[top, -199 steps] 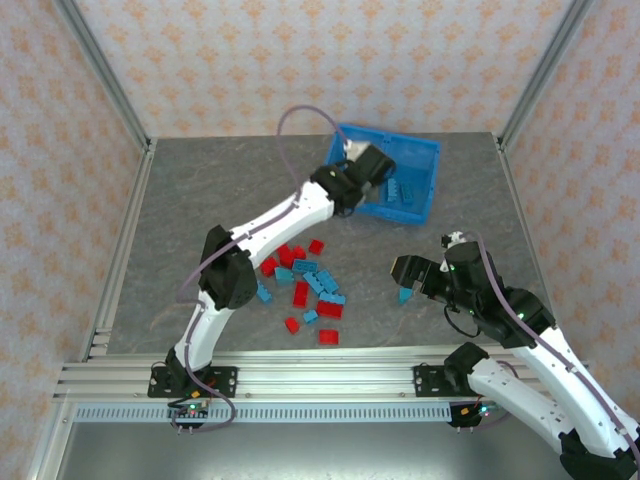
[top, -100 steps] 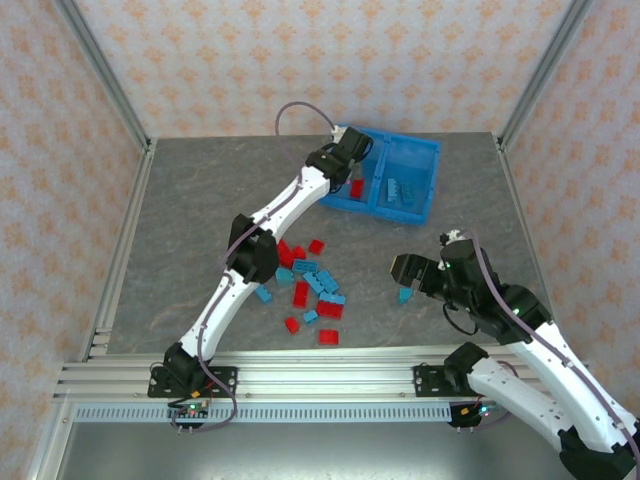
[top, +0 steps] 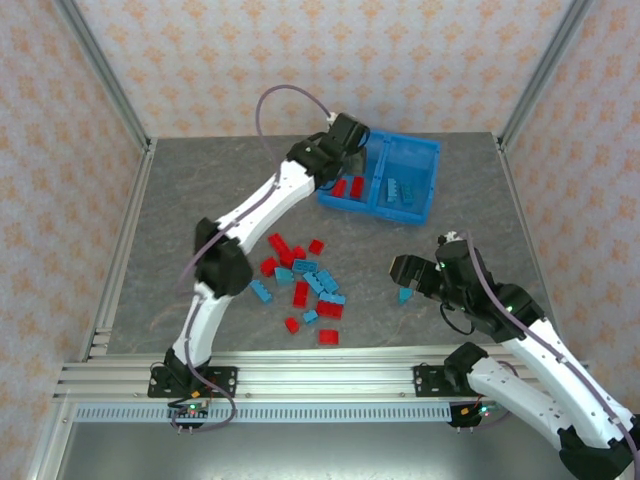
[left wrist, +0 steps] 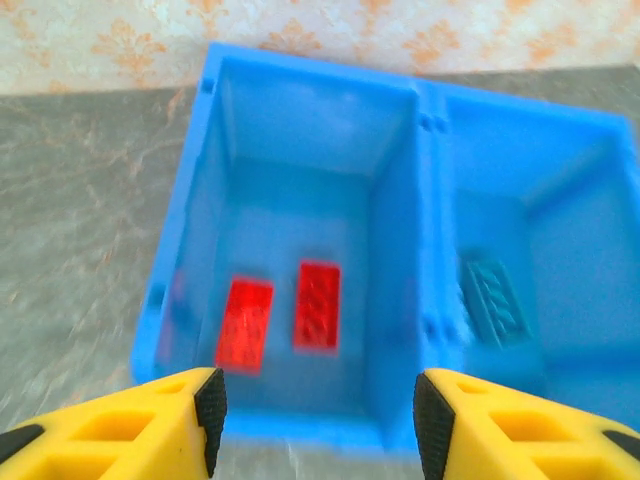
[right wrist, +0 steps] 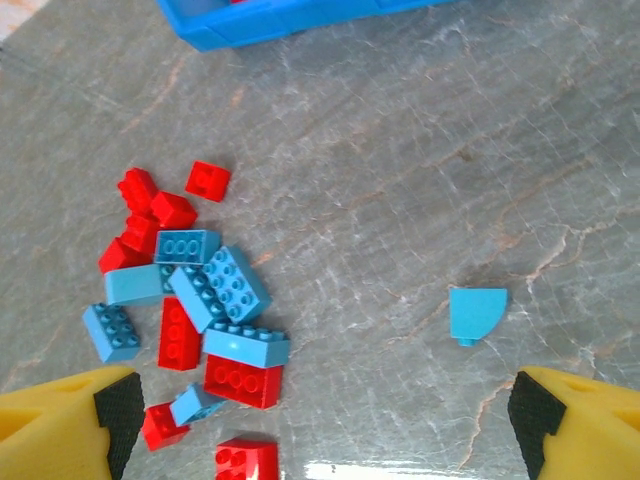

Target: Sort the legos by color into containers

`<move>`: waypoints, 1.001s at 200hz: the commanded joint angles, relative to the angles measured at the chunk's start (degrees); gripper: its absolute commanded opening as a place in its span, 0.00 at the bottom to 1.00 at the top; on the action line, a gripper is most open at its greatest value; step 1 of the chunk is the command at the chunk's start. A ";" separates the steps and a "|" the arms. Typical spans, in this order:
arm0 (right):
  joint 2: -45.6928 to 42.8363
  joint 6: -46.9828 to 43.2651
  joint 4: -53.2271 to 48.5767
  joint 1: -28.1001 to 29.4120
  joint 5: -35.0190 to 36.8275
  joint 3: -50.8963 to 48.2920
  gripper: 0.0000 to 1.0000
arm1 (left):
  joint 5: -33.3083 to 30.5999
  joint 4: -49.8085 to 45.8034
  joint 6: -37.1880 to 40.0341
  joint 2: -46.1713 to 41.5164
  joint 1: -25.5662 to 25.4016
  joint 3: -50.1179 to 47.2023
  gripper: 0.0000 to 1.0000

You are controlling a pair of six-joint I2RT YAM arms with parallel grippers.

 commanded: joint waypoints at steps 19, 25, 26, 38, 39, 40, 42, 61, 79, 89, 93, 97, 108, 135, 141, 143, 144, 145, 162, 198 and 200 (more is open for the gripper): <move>3.24 3.20 -0.31 0.29 4.03 -5.97 0.95 | 7.56 9.81 7.30 -28.67 -7.99 -29.66 0.60; 4.11 3.38 0.27 0.26 4.16 -6.81 0.95 | 10.18 10.56 8.83 -32.05 -8.52 -33.74 0.62; 4.30 3.42 0.38 0.24 4.21 -6.94 0.95 | 10.56 10.71 9.08 -32.57 -8.66 -34.45 0.63; 6.51 3.95 2.31 0.14 4.73 -8.52 0.95 | 15.57 11.50 11.58 -38.75 -9.78 -40.98 0.68; 6.69 3.97 2.58 0.18 4.80 -8.62 0.95 | 16.11 11.53 11.87 -39.22 -9.82 -41.32 0.68; 6.91 3.98 2.80 0.24 4.79 -8.77 0.95 | 16.69 11.55 12.14 -39.67 -9.84 -41.71 0.69; 7.34 3.99 3.24 0.16 4.77 -8.96 0.95 | 17.65 11.63 12.83 -40.63 -9.96 -42.91 0.70; 12.15 4.14 9.01 0.13 4.79 -11.69 0.95 | 25.23 10.30 20.87 -48.66 -12.21 -49.13 0.85; 19.25 3.68 13.92 -0.04 4.83 -13.17 0.92 | 32.20 7.35 29.94 -53.95 -14.23 -53.15 1.00; 23.69 3.25 15.74 -0.13 5.32 -13.13 0.88 | 37.43 5.40 35.74 -55.84 -15.36 -55.04 1.00; 25.42 3.02 16.39 -0.20 5.69 -13.05 0.87 | 38.45 4.70 37.73 -56.45 -15.97 -55.95 1.00; 26.97 2.69 17.04 -0.30 6.01 -12.97 0.85 | 38.78 3.96 39.70 -56.94 -16.64 -56.70 1.00; 31.06 1.57 19.00 -0.42 6.99 -12.55 0.80 | 37.52 2.78 44.49 -58.15 -18.34 -59.00 1.00; 36.76 0.55 19.50 -0.62 11.70 -10.53 0.62 | 32.80 8.93 52.80 -60.78 -19.60 -67.26 1.00; 37.33 0.33 20.52 -0.75 12.21 -10.93 0.60 | 31.87 11.82 53.81 -61.54 -19.61 -70.03 1.00; 37.45 0.27 20.83 -0.84 12.36 -11.10 0.59 | 31.69 12.51 54.16 -61.78 -19.63 -70.64 1.00; 37.58 0.24 20.98 -0.88 12.39 -11.15 0.58 | 31.64 12.92 54.34 -61.90 -19.62 -71.05 1.00; 37.70 0.27 21.10 -0.95 12.37 -11.17 0.58 | 31.62 13.26 54.51 -62.00 -19.62 -71.43 1.00; 38.95 -0.33 23.20 -2.02 10.71 -12.29 0.51 | 32.01 13.18 57.78 -63.32 -19.70 -72.58 1.00; 36.99 -0.01 24.69 -2.16 8.94 -13.65 0.37 | 26.50 16.54 58.19 -67.14 -19.75 -77.66 1.00; 36.79 -0.06 24.59 -2.16 8.92 -13.65 0.36 | 26.08 16.77 58.16 -67.33 -19.78 -77.93 1.00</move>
